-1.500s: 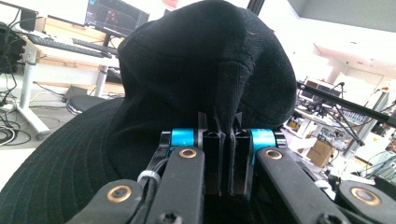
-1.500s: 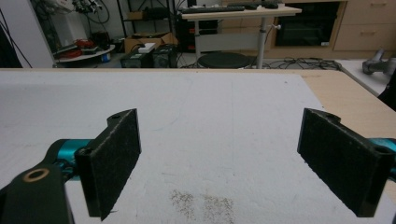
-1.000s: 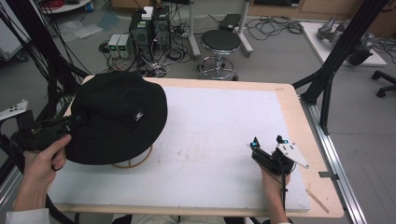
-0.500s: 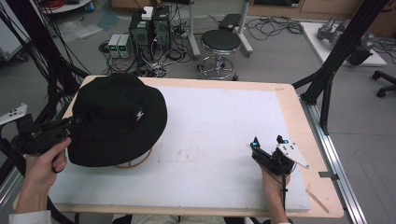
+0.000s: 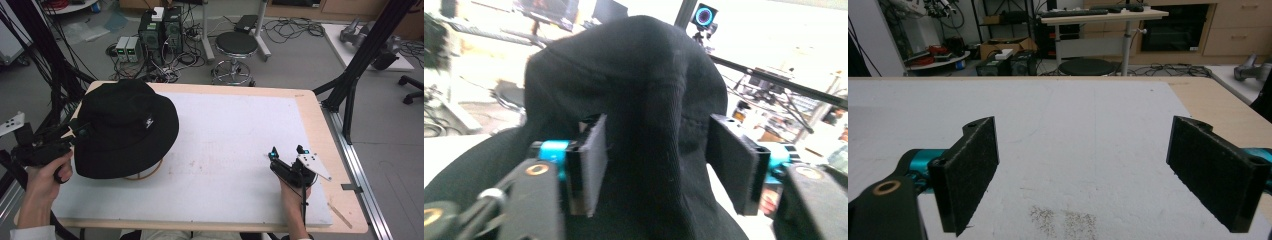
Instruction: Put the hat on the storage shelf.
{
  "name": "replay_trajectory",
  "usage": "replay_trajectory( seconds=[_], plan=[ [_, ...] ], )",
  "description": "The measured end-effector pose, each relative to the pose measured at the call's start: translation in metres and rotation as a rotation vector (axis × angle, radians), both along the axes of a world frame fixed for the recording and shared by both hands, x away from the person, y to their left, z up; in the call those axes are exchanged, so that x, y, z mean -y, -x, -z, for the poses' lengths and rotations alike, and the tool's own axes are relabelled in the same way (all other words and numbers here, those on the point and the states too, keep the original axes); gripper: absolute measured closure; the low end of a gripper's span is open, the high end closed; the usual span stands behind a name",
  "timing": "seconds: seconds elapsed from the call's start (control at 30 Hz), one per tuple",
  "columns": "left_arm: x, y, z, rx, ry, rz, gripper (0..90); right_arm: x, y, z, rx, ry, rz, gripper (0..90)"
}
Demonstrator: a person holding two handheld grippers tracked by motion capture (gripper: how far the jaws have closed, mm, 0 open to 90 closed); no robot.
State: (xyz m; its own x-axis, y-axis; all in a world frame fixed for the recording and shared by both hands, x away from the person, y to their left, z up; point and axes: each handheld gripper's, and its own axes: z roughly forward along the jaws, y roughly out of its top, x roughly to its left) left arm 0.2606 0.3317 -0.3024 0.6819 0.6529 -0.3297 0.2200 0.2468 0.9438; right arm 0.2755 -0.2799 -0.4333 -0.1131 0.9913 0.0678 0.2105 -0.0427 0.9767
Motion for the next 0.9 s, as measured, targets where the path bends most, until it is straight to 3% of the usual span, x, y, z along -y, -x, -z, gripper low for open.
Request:
replay_trajectory(
  seconds=[0.13, 0.2, 0.23, 0.47, 0.5, 0.53, 0.57, 0.6, 0.63, 0.73, 0.83, 0.9],
  plan=[
    [-0.001, 0.002, -0.004, 0.011, -0.013, -0.077, 31.6, 0.000, 0.000, 0.000, 0.003, 0.006, -0.002, 12.6],
    [-0.002, 0.002, -0.005, 0.016, -0.015, -0.092, 28.7, 0.000, 0.000, 0.000, 0.002, 0.003, -0.002, 12.6],
    [-0.001, 0.003, -0.006, 0.023, -0.020, -0.125, 28.7, 0.000, 0.000, 0.000, 0.002, 0.003, -0.002, 12.6],
    [-0.002, 0.011, -0.014, 0.102, -0.043, -0.302, 27.4, 0.000, 0.000, 0.000, 0.000, 0.011, -0.003, 12.6],
    [-0.002, 0.011, -0.014, 0.102, -0.043, -0.302, 27.3, 0.000, 0.000, 0.000, 0.000, 0.010, -0.003, 12.6],
    [0.000, 0.014, -0.017, 0.126, -0.046, -0.348, 27.2, 0.000, 0.000, 0.000, 0.000, 0.010, -0.002, 12.6],
    [0.000, 0.014, -0.017, 0.126, -0.046, -0.348, 27.2, 0.000, 0.000, 0.000, 0.000, 0.009, -0.001, 12.5],
    [0.001, 0.017, -0.019, 0.147, -0.037, -0.388, 27.2, 0.001, 0.000, 0.000, 0.000, 0.010, 0.000, 12.6],
    [0.001, 0.017, -0.019, 0.147, -0.037, -0.388, 27.2, 0.000, 0.000, 0.000, 0.000, 0.009, 0.000, 12.6],
    [0.000, 0.022, -0.022, 0.189, -0.002, -0.457, 28.4, 0.000, 0.000, 0.000, 0.000, 0.011, -0.003, 12.5],
    [-0.003, 0.023, -0.022, 0.193, 0.013, -0.489, 28.8, 0.001, 0.000, 0.000, -0.001, 0.009, -0.001, 12.6],
    [-0.006, 0.023, -0.023, 0.193, -0.001, -0.529, 28.5, 0.001, 0.000, 0.000, -0.004, 0.005, -0.003, 12.6]
  ],
)
